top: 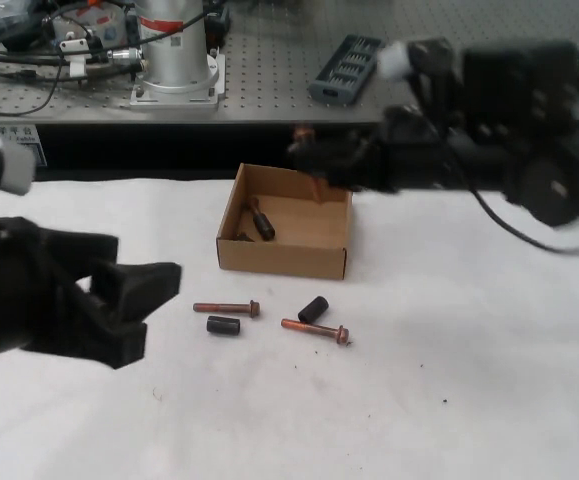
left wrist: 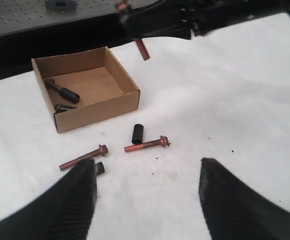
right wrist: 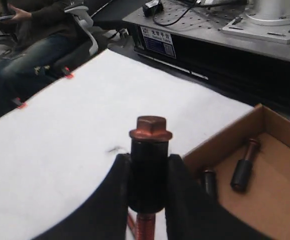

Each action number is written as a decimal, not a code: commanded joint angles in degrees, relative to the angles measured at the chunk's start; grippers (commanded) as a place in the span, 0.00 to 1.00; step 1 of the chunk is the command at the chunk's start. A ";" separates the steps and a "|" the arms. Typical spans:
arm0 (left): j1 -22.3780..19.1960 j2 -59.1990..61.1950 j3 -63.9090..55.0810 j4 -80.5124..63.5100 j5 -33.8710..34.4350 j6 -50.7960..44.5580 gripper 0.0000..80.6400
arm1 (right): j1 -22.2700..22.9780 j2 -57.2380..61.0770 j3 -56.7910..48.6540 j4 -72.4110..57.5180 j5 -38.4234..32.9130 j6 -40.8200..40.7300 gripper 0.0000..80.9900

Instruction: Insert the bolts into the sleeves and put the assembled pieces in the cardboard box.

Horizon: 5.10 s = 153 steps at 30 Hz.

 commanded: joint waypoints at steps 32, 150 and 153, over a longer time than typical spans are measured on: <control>0.07 -15.14 -0.48 10.40 -0.96 -7.84 0.36 | 0.06 20.73 -35.95 41.60 12.87 -0.12 0.49; 0.07 -15.14 -1.27 1.92 -10.82 20.33 0.36 | 23.44 12.09 -23.64 70.44 31.05 -44.28 0.42; 0.07 -15.14 -1.27 2.25 -7.28 20.33 0.36 | 22.06 10.57 -23.64 69.42 30.41 -35.51 0.39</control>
